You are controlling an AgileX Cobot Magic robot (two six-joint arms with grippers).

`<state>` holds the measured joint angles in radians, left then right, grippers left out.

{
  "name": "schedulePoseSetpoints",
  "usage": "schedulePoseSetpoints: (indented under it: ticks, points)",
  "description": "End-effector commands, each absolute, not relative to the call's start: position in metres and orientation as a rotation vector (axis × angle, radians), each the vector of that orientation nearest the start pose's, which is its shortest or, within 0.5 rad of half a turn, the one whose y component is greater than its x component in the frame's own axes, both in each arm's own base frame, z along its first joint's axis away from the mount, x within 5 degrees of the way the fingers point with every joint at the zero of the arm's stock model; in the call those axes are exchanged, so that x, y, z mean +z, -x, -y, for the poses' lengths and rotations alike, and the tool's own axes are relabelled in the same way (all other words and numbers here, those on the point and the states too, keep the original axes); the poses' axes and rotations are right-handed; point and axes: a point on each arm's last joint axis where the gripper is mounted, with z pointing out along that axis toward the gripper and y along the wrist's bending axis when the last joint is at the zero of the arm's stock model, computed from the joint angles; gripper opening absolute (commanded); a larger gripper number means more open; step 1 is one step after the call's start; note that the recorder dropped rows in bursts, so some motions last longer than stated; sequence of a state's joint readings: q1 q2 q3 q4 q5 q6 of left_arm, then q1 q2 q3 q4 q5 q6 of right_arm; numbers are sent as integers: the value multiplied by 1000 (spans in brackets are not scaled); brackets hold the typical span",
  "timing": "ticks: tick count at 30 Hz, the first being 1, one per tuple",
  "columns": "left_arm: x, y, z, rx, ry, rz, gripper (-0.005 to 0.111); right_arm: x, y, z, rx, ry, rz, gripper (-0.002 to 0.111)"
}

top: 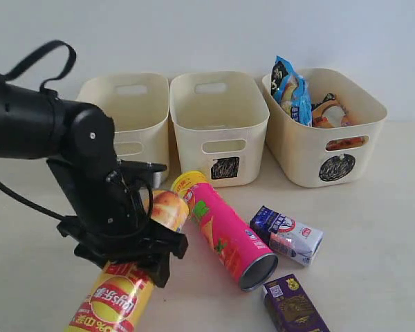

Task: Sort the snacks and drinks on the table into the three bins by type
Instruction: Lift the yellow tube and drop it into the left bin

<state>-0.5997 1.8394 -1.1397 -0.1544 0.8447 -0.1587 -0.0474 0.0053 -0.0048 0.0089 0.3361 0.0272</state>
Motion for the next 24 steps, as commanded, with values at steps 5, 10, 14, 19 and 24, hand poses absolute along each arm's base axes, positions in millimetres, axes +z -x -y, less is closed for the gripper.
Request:
schedulePoseSetpoints:
  ticks: [5,10,14,19,24]
  points:
    - [247,-261,181,-294,-538,-2814,4,183,-54,2,-11,-73,-1814,0]
    - [308,-282,160,-338,-443,-2614,4,183,-54,2,-11,-73,-1814,0]
    - [341,-321,149,-324,-342,-2443,4,183,-54,2,-11,-73,-1814,0]
    - [340,-388,140,-297,-229,-2340,4,183,-54,2,-11,-73,-1814,0]
    - [316,-443,128,-252,-171,-2342,4,183,-54,2,-11,-73,-1814,0]
